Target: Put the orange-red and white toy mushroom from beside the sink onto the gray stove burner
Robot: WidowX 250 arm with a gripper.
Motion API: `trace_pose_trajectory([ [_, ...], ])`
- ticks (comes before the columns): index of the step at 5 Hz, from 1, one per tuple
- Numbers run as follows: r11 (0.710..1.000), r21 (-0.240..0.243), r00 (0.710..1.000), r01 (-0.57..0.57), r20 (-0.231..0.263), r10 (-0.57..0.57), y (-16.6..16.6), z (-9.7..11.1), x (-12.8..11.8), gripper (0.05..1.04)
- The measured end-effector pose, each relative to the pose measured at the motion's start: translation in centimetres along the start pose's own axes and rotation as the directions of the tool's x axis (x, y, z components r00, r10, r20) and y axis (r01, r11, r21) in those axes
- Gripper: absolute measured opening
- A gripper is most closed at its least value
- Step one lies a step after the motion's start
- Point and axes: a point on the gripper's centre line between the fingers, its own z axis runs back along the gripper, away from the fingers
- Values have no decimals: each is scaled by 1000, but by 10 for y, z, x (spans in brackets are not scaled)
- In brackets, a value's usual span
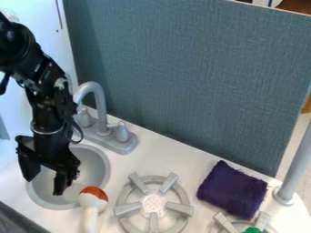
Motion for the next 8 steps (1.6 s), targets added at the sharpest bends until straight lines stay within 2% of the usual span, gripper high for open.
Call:
trace_pose_trajectory([
  [1,1000,-5,1000,1,-22,-1,-2,-5,-3,1001],
  [2,998,-55,999,-40,13,41,-17,-16,-2,1001],
  [3,995,-83,998,-50,32,53,-34,-30,2,1001],
  [4,991,-109,997,-75,29,78,-45,-41,6,1001],
  [5,993,-64,995,-102,-6,102,-57,-49,16,1001],
  [7,988,49,987,-145,-56,147,-48,-69,30,1001],
  [8,984,83,984,-160,-62,166,-44,-77,32,1001],
])
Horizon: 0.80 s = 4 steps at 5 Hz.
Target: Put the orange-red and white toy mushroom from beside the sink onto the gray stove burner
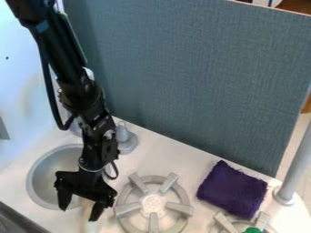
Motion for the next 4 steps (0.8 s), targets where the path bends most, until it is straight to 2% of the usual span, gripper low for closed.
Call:
trace_pose_trajectory([
  [1,1000,-16,1000,6,-15,-6,-5,-9,0,1000],
  [2,999,-42,1000,10,-22,-11,-10,-14,0,948],
  [3,997,-74,999,23,-37,-26,-16,-19,-2,788],
  [4,996,-89,999,21,-47,-25,-19,-21,-3,520],
])
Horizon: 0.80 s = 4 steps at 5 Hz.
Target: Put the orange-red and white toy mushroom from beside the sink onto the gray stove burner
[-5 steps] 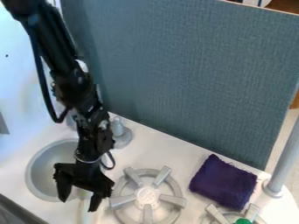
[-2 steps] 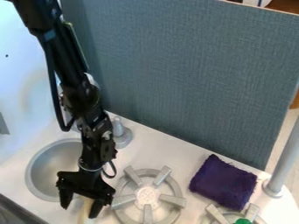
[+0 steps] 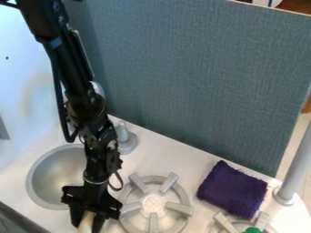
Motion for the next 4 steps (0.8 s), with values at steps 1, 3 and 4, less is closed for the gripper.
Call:
trace_pose_trajectory([
  [1,1000,5,1000,0,-6,0,2,-1,-3,370],
  [3,999,-42,988,1,153,5,10,68,-21,331],
  [4,999,-41,984,36,176,-28,-25,79,-25,331],
])
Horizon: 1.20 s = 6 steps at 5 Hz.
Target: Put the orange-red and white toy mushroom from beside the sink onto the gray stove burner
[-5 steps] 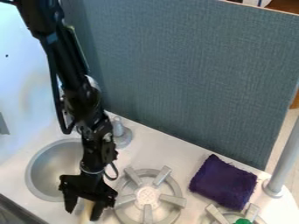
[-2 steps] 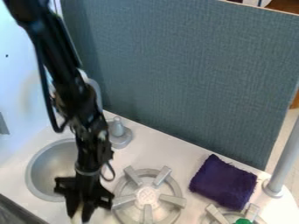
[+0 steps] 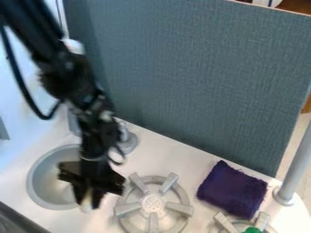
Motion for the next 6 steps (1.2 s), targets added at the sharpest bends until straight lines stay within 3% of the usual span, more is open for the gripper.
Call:
trace_pose_trajectory([
  [1,998,-58,999,35,0,-35,-28,11,15,331],
  [3,997,-10,993,77,-84,-78,-49,-16,38,331],
  [5,997,-5,988,81,-133,-81,-60,-35,57,331],
  [6,996,-30,983,80,-162,-84,-67,-44,60,331],
])
